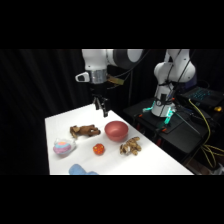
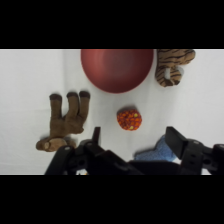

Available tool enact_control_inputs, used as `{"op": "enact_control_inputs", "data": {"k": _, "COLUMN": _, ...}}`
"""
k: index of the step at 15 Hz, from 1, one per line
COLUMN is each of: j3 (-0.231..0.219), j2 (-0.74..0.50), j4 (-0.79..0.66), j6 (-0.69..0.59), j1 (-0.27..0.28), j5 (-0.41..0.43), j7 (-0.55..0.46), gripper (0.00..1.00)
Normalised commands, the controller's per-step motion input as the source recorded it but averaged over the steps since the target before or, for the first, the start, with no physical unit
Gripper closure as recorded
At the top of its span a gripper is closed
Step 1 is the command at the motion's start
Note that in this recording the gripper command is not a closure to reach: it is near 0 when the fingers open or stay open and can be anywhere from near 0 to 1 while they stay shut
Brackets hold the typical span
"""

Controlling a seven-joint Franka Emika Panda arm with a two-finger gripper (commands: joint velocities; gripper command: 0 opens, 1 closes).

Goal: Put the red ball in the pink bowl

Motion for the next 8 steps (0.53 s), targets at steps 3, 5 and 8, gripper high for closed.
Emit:
{"op": "enact_control_inputs", "data": {"k": 3, "j3": 0.02, "j2": -0.01, "j4": -0.02, "j6": 0.02, "j1": -0.014, "j5": -0.017, "j7": 0.0, "gripper": 0.0}}
{"op": "enact_control_inputs", "data": {"k": 5, "j3": 0.027, "j2": 0.04, "j4": -0.01, "j6": 0.09, "j1": -0.002, "j5": -0.046, "j7": 0.04, "gripper": 0.0}}
{"op": "enact_control_inputs", "data": {"k": 8, "j3": 0.035, "j2": 0.17, "j4": 0.1, "j6": 0.12, "j1": 0.009, "j5": -0.045, "j7": 0.02, "gripper": 0.0}}
